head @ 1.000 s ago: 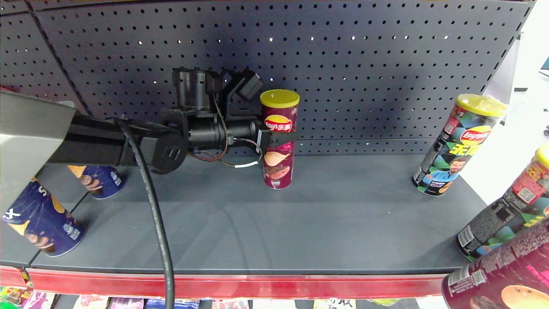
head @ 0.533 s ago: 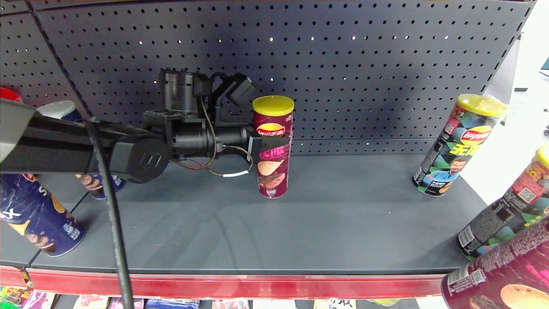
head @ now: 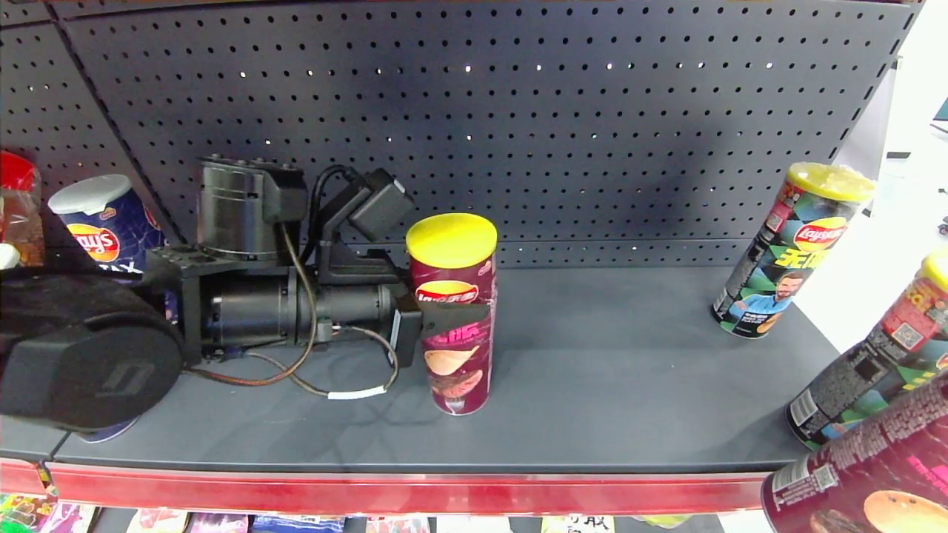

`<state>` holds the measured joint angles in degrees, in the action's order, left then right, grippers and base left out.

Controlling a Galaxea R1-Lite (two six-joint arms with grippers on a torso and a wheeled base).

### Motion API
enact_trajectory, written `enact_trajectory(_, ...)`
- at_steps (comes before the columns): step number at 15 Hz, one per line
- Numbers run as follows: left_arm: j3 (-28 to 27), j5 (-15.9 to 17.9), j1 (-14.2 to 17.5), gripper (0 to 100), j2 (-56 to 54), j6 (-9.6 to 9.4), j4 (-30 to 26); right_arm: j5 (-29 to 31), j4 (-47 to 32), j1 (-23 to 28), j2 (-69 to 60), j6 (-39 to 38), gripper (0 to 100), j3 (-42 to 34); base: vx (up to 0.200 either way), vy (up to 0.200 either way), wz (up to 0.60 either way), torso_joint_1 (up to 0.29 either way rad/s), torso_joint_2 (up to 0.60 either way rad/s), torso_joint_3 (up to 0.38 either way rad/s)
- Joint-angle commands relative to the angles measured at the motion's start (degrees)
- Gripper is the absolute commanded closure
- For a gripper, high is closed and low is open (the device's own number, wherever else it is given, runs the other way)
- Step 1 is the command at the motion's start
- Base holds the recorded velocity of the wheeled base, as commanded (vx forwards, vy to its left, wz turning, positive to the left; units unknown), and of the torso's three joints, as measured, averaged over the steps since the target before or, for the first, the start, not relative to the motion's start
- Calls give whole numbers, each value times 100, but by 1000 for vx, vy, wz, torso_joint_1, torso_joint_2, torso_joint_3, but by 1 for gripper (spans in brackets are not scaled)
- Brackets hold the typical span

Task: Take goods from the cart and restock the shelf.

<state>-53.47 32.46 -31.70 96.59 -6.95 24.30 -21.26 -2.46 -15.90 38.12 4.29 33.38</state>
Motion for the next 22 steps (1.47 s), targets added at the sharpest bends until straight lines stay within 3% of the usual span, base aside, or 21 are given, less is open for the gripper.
enact_trajectory(1,284,-3,-21,100,-395,1,-21,-1,0,-1,2,2,100,2,0,0,0,0,0,0)
enact_trajectory(8,785,-126,-170,100,-773,9,-21,-1,0,-1,-6,2,100,11,0,0,0,0,0,0)
enact_trajectory(22,979,-293,-276,100,-940,36,-48,-1,0,-1,2,2,100,11,0,0,0,0,0,0)
